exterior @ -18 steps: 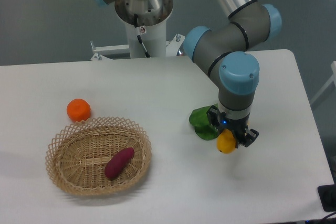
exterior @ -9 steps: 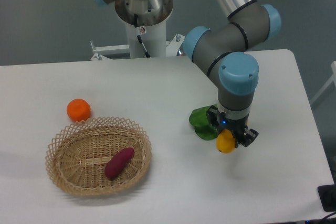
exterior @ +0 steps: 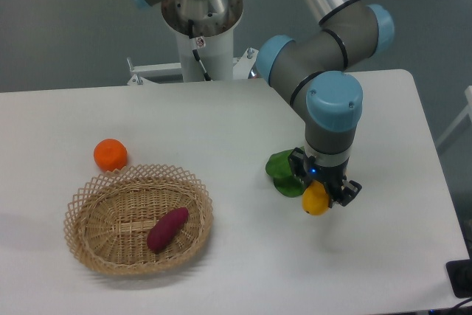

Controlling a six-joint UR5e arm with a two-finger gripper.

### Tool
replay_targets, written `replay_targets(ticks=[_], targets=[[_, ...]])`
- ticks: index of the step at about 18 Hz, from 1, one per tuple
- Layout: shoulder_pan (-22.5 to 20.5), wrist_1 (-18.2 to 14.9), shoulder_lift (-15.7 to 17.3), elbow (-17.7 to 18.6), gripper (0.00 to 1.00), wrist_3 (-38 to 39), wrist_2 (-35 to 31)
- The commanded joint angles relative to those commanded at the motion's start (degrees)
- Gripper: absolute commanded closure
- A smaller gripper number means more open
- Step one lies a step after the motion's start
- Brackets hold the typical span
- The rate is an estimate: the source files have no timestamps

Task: Place the mango in the basket
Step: 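Hold the yellow mango in the gripper and lift it off the table, then carry the held mango over the wicker basket and lower it inside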

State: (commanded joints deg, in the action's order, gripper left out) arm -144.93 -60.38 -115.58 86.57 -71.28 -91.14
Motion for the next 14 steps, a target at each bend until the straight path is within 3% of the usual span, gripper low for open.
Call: replay_targets(ticks=[8, 14], targets=[[1.58, 0.09, 0.09, 0.53, 0.51, 1.14, 0.0], [5.09, 0.17, 0.44, 0.79, 0.51, 3.6, 0.0]])
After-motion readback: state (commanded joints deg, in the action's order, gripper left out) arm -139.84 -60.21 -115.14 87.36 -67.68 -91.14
